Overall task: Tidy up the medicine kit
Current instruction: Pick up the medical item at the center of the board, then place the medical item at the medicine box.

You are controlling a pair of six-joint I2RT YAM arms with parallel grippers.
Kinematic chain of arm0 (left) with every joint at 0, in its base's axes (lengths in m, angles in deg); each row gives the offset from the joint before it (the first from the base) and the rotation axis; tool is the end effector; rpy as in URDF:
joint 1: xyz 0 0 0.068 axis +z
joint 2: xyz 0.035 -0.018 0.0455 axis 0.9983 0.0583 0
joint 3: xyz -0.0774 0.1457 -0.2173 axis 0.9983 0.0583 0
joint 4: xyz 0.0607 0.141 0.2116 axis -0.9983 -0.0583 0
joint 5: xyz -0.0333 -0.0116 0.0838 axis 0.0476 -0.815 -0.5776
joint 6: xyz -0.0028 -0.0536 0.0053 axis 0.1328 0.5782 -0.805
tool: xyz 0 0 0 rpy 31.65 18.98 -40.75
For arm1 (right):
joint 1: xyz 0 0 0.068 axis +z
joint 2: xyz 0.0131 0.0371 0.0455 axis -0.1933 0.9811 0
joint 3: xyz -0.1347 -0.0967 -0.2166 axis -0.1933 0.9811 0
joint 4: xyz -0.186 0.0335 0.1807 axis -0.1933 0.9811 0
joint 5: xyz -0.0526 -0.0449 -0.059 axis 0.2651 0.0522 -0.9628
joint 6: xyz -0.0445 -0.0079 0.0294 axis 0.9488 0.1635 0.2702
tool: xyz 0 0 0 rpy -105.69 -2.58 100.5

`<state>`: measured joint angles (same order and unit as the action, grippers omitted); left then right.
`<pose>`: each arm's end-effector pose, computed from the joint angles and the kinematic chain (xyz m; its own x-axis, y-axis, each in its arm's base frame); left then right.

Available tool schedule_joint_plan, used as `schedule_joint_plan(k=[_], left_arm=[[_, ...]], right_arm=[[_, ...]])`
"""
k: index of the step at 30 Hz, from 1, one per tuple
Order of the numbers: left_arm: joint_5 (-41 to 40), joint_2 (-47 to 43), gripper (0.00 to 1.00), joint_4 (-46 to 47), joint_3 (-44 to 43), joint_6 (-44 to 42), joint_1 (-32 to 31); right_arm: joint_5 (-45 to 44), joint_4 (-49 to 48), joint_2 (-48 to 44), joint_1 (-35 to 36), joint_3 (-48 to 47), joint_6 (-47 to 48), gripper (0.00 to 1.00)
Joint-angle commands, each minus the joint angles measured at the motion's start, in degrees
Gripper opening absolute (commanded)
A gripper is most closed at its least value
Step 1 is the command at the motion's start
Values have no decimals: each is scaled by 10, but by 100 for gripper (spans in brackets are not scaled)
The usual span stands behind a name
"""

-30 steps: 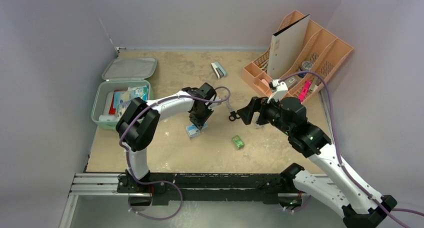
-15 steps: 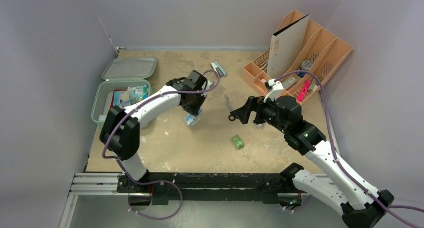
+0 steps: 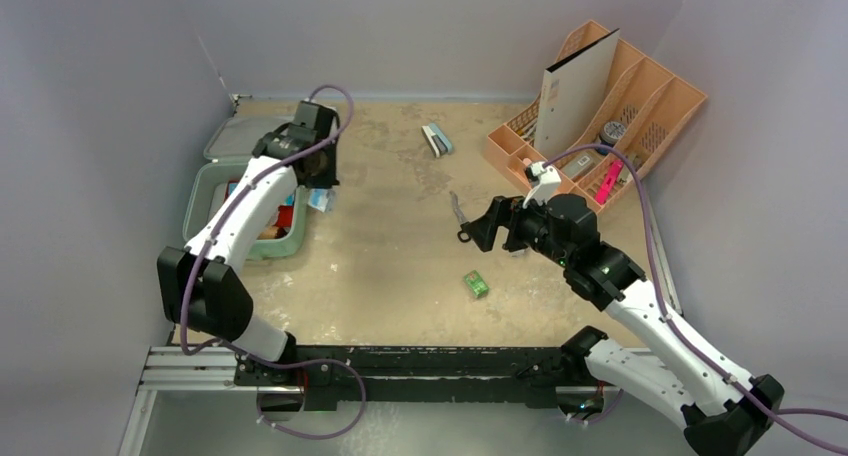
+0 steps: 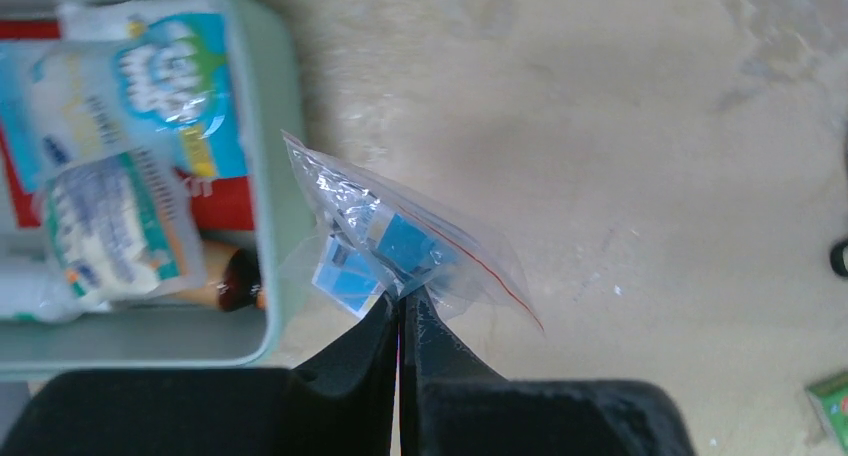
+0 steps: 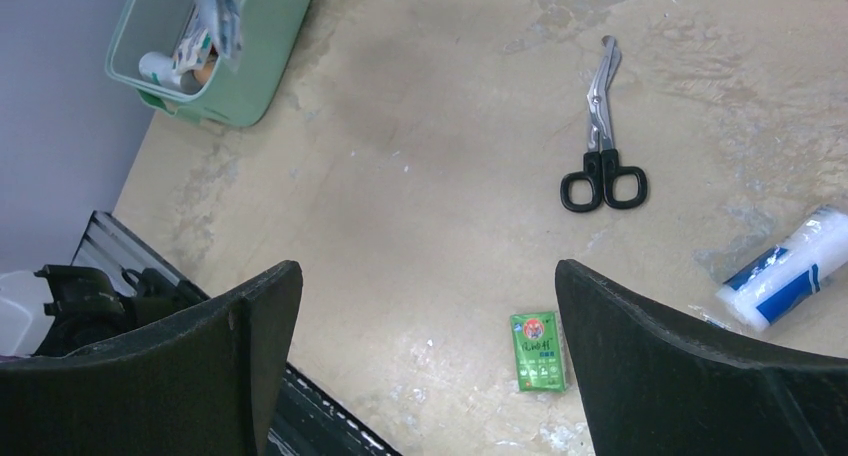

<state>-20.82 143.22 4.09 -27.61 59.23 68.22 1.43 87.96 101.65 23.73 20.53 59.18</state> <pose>0.3056 -0.0945 0.3185 -0.8207 -0.0061 -0.5713 -0.0137 0.9999 0.0090 0.1558 0.1107 0.3304 -0.4708 0.2530 -0.8452 -0.4375 0.7649 0.4727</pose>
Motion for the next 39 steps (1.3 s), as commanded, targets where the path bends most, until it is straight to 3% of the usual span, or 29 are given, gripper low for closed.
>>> schedule_joint_plan(k=[1, 7, 13, 23, 39], left_arm=[[-49, -36, 0, -5, -9, 61, 78], [-86, -33, 0, -10, -8, 99, 161], [-62, -7, 0, -1, -1, 117, 224], [-5, 49, 0, 25, 17, 131, 236], [-16, 105, 3, 36, 26, 128, 236]], right_arm=[[12, -25, -3, 2, 2, -4, 99], [9, -16, 0, 1, -10, 5, 99], [8, -21, 0, 1, -6, 4, 99], [4, -20, 7, 1, -11, 3, 99], [8, -28, 21, 1, -12, 2, 99]])
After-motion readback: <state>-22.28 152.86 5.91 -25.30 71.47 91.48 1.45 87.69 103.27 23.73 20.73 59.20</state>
